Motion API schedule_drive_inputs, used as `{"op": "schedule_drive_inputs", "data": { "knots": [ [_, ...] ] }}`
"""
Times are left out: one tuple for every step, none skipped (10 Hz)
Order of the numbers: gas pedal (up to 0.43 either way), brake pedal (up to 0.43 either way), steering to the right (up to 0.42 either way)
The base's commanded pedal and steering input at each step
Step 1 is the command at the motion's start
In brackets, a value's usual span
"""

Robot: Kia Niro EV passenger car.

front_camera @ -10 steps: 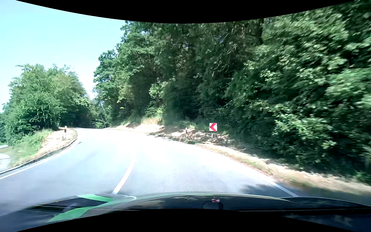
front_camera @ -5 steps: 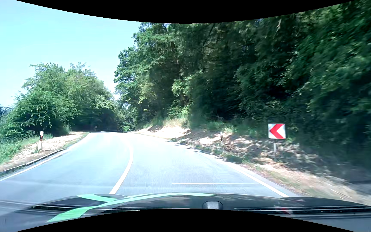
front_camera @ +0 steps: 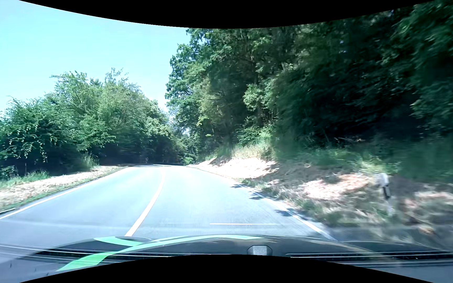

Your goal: Follow the waypoints while adhering to traffic rules and regulations

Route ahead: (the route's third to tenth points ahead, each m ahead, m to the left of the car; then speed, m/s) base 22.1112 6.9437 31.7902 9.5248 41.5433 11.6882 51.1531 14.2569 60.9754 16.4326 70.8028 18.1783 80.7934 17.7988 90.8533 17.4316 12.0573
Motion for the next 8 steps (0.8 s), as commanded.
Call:
{"op": "schedule_drive_inputs", "data": {
  "knots": [
    [0.287, 0.0, -0.124],
    [0.287, 0.0, -0.121],
    [0.287, 0.0, -0.119],
    [0.299, 0.0, -0.117],
    [0.339, 0.0, -0.112],
    [0.35, 0.0, -0.104],
    [0.35, 0.0, -0.097],
    [0.35, 0.0, -0.089]
  ]
}}
